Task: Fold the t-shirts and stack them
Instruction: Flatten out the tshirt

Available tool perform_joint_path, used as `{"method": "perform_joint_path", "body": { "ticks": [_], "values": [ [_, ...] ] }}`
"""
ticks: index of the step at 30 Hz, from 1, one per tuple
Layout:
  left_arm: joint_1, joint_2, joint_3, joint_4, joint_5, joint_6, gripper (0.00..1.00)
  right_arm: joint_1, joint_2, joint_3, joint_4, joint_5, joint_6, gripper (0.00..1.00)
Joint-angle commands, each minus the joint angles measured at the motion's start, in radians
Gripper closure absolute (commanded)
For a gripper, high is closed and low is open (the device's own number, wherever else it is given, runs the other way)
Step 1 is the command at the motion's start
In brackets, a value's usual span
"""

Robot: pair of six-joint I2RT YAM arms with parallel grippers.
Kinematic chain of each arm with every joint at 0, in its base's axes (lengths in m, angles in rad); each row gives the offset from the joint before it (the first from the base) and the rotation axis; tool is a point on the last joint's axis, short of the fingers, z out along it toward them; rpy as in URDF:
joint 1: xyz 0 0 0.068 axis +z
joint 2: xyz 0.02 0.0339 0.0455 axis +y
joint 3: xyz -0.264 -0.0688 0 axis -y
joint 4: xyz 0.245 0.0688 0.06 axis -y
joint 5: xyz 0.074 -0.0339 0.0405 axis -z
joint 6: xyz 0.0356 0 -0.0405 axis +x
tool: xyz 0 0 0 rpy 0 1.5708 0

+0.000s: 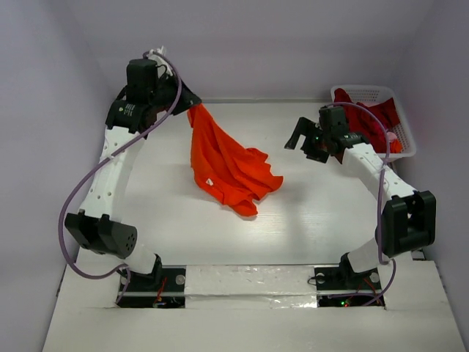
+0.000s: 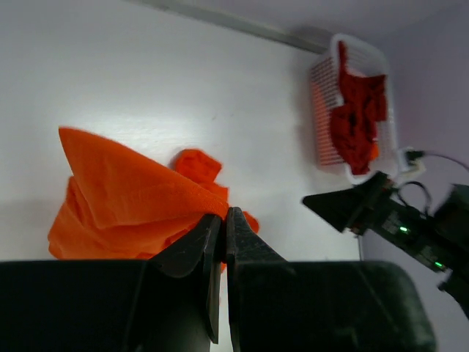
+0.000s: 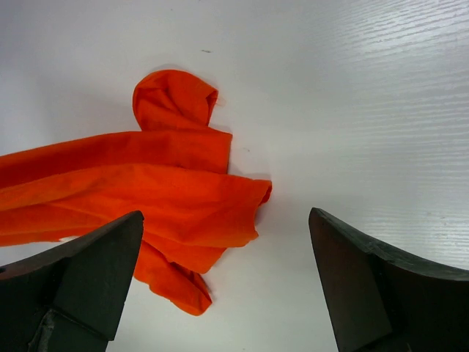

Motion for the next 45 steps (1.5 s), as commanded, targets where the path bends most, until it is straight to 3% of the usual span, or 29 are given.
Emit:
{"method": "perform_joint_path", "body": {
  "ticks": [1,4,8,20,27,31,34,38,41,45],
  "values": [
    [-0.006,-0.014,0.134,0.152,0.113,0.047,1.0,0.001,-0.018,0.003,0.044,-0.045,-0.021,0.0],
    [-0.006,-0.008,0.163,0.277,0.184,0.001,1.0,0.001,-0.033,0.0,0.05,-0.077,-0.034,0.0],
    [-0.015,0.062,0.345,0.317,0.262,-0.047,1.0,0.001,-0.071,0.004,0.04,-0.063,-0.038,0.0],
    [-0.062,0.076,0.359,0.545,0.498,-0.174,1.0,0.001,-0.154,-0.033,0.049,-0.071,-0.024,0.0],
    [-0.176,0.128,0.355,0.879,0.779,-0.341,1.0,0.001,-0.147,-0.085,0.086,-0.105,-0.018,0.0],
    [-0.305,0.16,0.373,1.139,0.848,-0.545,1.0,0.001,-0.154,-0.114,0.098,-0.1,-0.024,0.0],
    [-0.419,0.213,0.485,1.151,0.867,-0.562,1.0,0.001,-0.157,-0.12,0.099,-0.096,-0.023,0.0],
    [-0.428,0.179,0.508,1.165,0.882,-0.543,1.0,0.001,-0.176,-0.108,0.087,-0.076,-0.023,0.0],
    [-0.373,0.139,0.49,1.111,0.871,-0.518,1.0,0.001,-0.188,-0.103,0.08,-0.068,-0.024,0.0],
    [-0.24,0.073,0.348,1.025,0.826,-0.475,1.0,0.001,-0.197,-0.103,0.067,-0.063,-0.026,0.0]
  ]
}}
